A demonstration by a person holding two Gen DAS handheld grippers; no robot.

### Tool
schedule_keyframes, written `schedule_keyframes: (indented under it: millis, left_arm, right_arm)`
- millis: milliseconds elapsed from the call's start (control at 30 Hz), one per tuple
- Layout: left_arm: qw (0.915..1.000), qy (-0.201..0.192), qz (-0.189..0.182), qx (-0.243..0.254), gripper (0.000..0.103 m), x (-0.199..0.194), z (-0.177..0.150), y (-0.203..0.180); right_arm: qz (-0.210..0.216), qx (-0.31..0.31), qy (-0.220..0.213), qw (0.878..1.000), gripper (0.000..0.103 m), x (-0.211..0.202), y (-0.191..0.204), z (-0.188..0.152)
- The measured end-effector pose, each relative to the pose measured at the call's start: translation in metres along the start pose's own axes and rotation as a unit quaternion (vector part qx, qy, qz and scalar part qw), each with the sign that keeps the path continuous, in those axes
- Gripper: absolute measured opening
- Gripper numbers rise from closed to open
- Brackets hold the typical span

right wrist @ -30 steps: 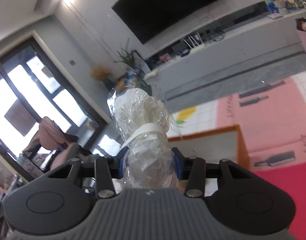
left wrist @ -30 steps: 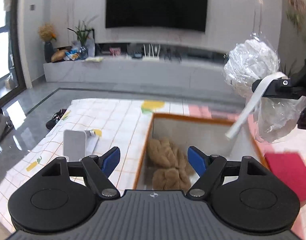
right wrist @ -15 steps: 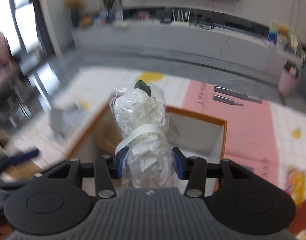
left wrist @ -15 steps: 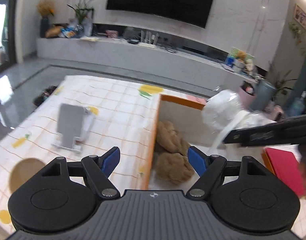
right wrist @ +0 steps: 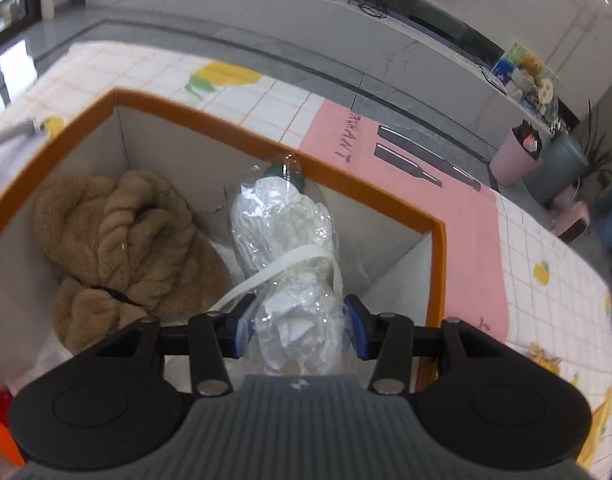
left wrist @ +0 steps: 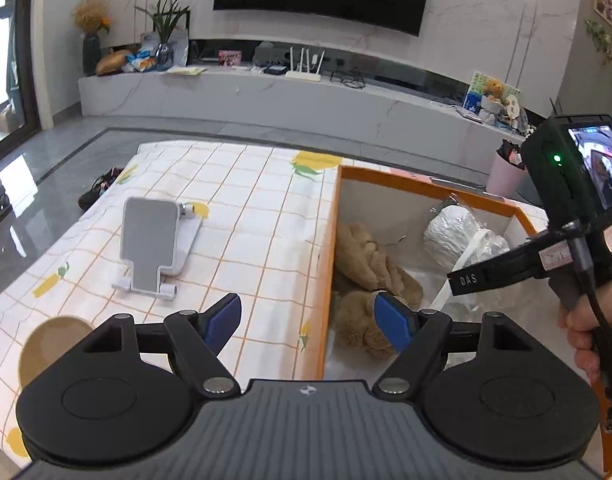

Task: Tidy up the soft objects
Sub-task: 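Lower both items into the orange box and open both tools, then move both tools back from the box toward the remaining items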

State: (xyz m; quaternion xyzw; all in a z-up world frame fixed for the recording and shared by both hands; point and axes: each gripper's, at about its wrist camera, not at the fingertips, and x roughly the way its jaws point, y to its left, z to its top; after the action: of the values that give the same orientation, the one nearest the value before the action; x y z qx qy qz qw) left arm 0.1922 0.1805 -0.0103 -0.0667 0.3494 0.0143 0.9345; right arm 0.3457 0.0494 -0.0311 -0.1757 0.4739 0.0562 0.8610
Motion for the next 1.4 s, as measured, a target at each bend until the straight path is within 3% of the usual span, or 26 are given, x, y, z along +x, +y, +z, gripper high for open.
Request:
schedule_keyframes:
  millis: [133,200,233,267,367,600,967,1133,1400]
  left_arm:
    - [0.9999,0.010,-0.008,-0.011,0.089,0.002,0.001,0.006]
    - [0.9998,0.010,-0.009,-0.016,0.089,0.001,0.001,0.009]
    - [0.9998,0.011,-0.006,-0.015,0.089,0.001,0.001,0.009]
    - [0.9998,0.012,-0.004,-0.013,0.089,0.001,0.001,0.009]
    - [0.9998,0.015,-0.002,-0.012,0.089,0.001,0.002,0.009]
    - [0.9997,0.021,0.013,-0.004,0.089,0.002,0.001,0.010]
    - [0.9999,0.010,0.002,0.010,0.089,-0.014,0.003,0.005]
    - [0.9998,0.000,0.008,0.017,0.089,-0.042,0.007,-0.002]
    - [0.9981,-0.027,-0.033,0.045,0.089,-0.109,-0.010,-0.054]
  right_arm:
    - [0.010,-0.033,0.005,0.999,0.050,-0.004,0.010,-0.002]
    - [0.002,-0.041,0.009,0.999,0.068,-0.003,0.013,-0.004]
    - [-0.009,-0.038,0.010,0.999,0.084,-0.002,0.013,-0.004]
    - [-0.019,-0.030,0.007,0.999,0.089,-0.002,0.013,-0.005]
    - [-0.004,-0.014,0.005,1.000,0.090,-0.005,0.011,-0.005]
    - [-0.003,-0.051,0.010,0.999,0.097,-0.012,0.022,-0.009]
    - [0.030,-0.038,-0.008,0.999,0.098,-0.049,0.021,-0.007]
    - [0.053,-0.037,-0.022,0.998,0.099,-0.081,0.014,-0.011]
    - [0.106,-0.007,-0.062,0.992,0.100,-0.139,-0.038,-0.033]
